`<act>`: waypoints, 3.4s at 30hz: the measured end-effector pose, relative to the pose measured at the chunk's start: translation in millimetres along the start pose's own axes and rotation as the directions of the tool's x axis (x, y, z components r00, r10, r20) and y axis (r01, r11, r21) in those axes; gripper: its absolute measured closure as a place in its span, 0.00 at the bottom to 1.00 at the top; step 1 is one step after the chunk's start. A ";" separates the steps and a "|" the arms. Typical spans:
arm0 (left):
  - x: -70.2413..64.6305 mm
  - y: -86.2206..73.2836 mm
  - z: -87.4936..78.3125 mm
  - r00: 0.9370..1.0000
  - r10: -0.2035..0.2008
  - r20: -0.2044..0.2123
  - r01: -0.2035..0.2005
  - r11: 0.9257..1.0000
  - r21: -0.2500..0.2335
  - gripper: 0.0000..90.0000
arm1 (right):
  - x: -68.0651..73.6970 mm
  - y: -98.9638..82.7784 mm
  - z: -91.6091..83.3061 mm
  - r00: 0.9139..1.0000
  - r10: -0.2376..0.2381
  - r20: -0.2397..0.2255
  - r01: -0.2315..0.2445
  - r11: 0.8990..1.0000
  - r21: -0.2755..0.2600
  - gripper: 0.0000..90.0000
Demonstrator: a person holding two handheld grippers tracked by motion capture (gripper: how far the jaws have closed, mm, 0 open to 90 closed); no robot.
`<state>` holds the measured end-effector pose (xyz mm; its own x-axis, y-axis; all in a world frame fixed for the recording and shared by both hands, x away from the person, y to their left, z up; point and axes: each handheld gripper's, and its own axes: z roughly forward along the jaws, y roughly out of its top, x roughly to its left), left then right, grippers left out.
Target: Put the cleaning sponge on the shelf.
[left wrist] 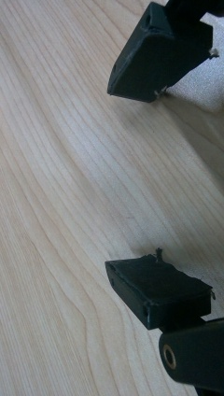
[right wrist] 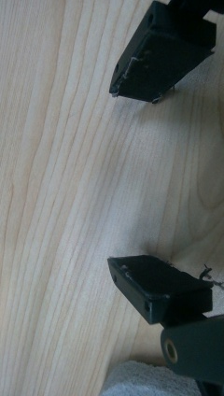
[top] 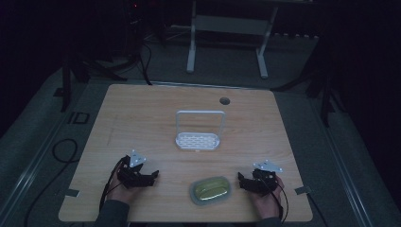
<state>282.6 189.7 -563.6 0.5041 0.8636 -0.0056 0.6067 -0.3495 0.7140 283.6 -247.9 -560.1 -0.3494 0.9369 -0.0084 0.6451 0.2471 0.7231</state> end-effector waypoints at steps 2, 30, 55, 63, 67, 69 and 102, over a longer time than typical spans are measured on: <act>-0.2 0.0 -0.3 1.000 0.004 0.004 -0.004 1.000 -0.002 0.17 | 0.0 0.0 0.0 1.000 0.000 0.000 0.000 1.000 0.000 0.16; -7.4 5.4 -6.5 0.997 0.049 0.054 -0.050 0.998 0.027 0.53 | 9.9 1.6 -24.0 0.996 -0.049 -0.077 0.041 0.995 -0.096 0.76; -8.4 4.8 -5.6 0.997 0.048 0.058 -0.049 0.999 0.019 0.50 | 55.3 12.5 -55.1 0.925 -0.188 -0.331 0.129 0.973 -0.192 1.00; -8.3 4.6 -5.4 0.997 0.048 0.058 -0.049 0.999 0.017 0.50 | 63.0 14.4 -53.6 0.903 -0.195 -0.383 0.123 0.971 -0.205 1.00; -8.4 4.5 -5.3 0.997 0.048 0.058 -0.049 0.999 0.016 0.50 | 69.3 15.7 -54.6 0.892 -0.214 -0.399 0.136 0.967 -0.214 1.00; -8.4 4.5 -5.3 0.997 0.048 0.057 -0.049 0.999 0.016 0.50 | 70.9 15.8 -54.6 0.889 -0.218 -0.401 0.140 0.966 -0.215 1.00; -8.3 4.3 -5.3 0.997 0.049 0.058 -0.050 0.999 0.014 0.50 | 125.6 7.3 -43.7 0.827 -0.343 -0.446 0.280 0.938 -0.203 1.00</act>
<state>277.7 182.9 -556.8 0.5679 0.8230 -0.0115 0.5892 -0.3968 0.7038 214.7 -139.3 -525.6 -0.8132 0.5796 0.0527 0.3693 0.4439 0.8165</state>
